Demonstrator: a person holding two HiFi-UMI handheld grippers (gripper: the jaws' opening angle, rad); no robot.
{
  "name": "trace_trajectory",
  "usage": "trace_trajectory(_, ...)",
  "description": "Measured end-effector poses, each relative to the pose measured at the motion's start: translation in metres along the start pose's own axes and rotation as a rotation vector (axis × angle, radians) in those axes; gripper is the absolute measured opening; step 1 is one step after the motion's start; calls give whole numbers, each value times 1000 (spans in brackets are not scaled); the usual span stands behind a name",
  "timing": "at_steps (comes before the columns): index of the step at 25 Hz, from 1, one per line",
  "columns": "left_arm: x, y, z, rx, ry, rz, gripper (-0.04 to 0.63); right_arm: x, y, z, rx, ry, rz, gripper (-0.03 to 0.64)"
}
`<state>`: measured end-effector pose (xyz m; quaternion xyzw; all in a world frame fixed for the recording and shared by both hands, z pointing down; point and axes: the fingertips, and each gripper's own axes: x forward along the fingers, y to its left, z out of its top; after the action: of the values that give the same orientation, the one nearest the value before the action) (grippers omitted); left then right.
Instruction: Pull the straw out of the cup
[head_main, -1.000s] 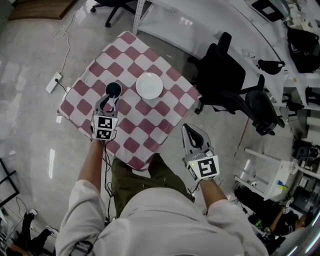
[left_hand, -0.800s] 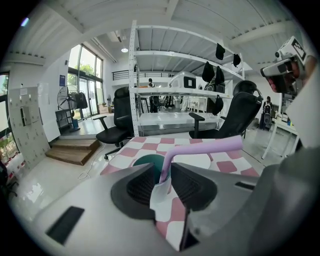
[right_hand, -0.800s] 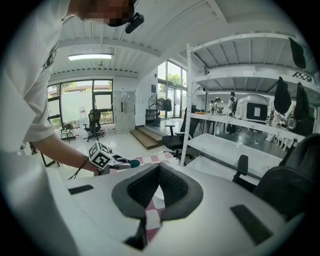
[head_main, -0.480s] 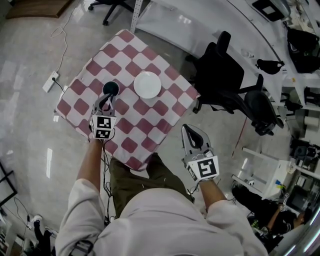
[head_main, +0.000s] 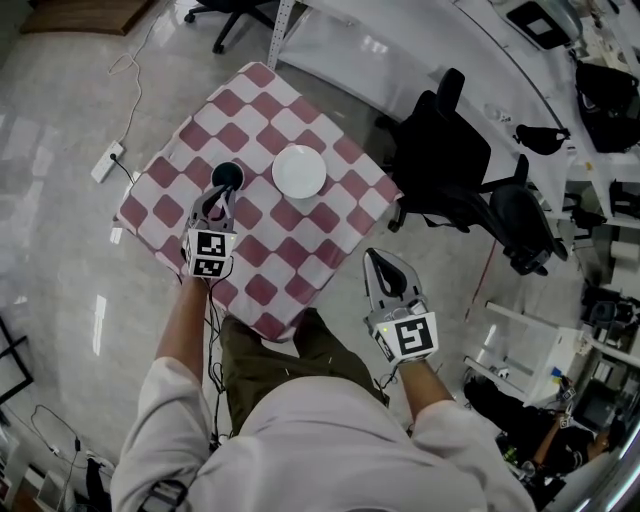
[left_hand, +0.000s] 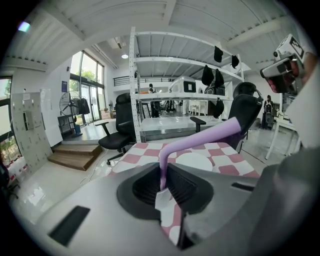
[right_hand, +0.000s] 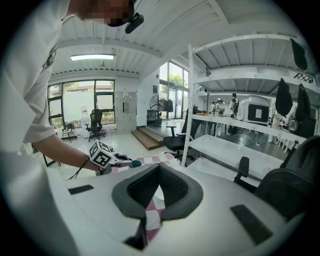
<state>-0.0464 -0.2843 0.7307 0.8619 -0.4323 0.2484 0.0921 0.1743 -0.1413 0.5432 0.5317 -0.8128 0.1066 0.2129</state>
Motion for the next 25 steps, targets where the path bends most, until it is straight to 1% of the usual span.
trace_trajectory(3,-9,-1,10,1,-8,6,37,-2,1,5,-2,-15,8,3)
trace_trajectory(7,-25,-5,19,0,2,5,37,-5,5,15,-4,-44,22,3)
trace_trajectory(16,-67,-7,63,26,-45,19,37,-9,17,41,-11,-118,62,3)
trace_trajectory(25,-122,-21,102,55,-70,28,35,-24,32,74,-29,-203,100,3)
